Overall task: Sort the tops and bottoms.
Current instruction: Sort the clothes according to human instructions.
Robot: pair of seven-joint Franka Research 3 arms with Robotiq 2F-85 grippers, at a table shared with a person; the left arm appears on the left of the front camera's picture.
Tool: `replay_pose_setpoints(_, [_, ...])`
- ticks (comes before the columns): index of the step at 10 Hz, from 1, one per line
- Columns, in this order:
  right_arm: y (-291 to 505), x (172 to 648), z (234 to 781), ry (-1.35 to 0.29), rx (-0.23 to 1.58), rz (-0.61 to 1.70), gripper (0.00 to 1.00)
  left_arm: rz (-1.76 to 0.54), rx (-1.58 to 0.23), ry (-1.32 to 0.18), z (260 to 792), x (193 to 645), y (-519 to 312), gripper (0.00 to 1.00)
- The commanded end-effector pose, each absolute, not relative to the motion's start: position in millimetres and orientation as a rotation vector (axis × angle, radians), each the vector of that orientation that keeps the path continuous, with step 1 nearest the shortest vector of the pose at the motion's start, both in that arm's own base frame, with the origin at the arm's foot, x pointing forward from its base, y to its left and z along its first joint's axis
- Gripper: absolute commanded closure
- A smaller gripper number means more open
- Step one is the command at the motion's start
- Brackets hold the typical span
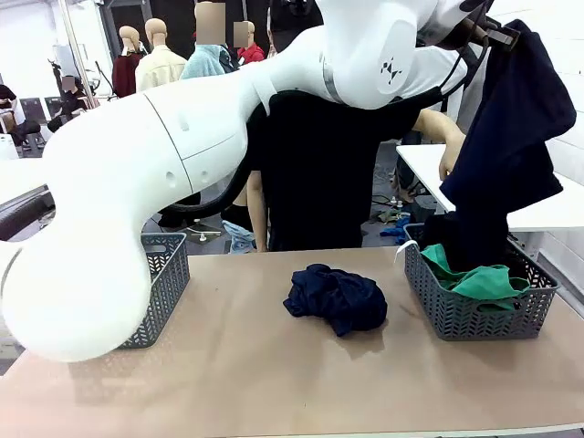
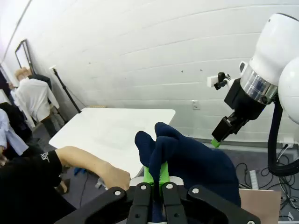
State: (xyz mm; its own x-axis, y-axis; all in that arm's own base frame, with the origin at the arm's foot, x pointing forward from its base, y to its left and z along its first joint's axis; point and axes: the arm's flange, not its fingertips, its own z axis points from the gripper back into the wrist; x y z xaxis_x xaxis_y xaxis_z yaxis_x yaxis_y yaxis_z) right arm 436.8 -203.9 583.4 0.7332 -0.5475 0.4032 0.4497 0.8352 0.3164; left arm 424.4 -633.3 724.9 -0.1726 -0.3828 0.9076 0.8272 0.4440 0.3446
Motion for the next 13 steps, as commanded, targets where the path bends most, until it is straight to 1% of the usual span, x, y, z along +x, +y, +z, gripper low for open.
replay_pose_setpoints(1, [-204,436,583,-0.503,0.185,-0.542,0.00,-1.126,-0.423,-1.364,730,421,-631,1.00])
replay_pose_setpoints(8, [-204,436,583,-0.503,0.185,-0.542,0.00,-1.142,-0.411,-1.357,726,423,-632,1.00])
replay_pose_setpoints(9, [-204,436,583,-0.503,0.185,-0.542,0.00,-1.126,-0.461,-1.320,711,439,-637,1.00])
replay_pose_setpoints(12, [-204,436,583,-0.503,0.185,-0.542,0.00,-1.071,-0.466,-1.147,657,479,-635,1.00])
replay_pose_setpoints(13, [-204,436,583,-0.503,0.185,-0.542,0.00,-1.074,-0.513,-1.101,638,494,-634,1.00])
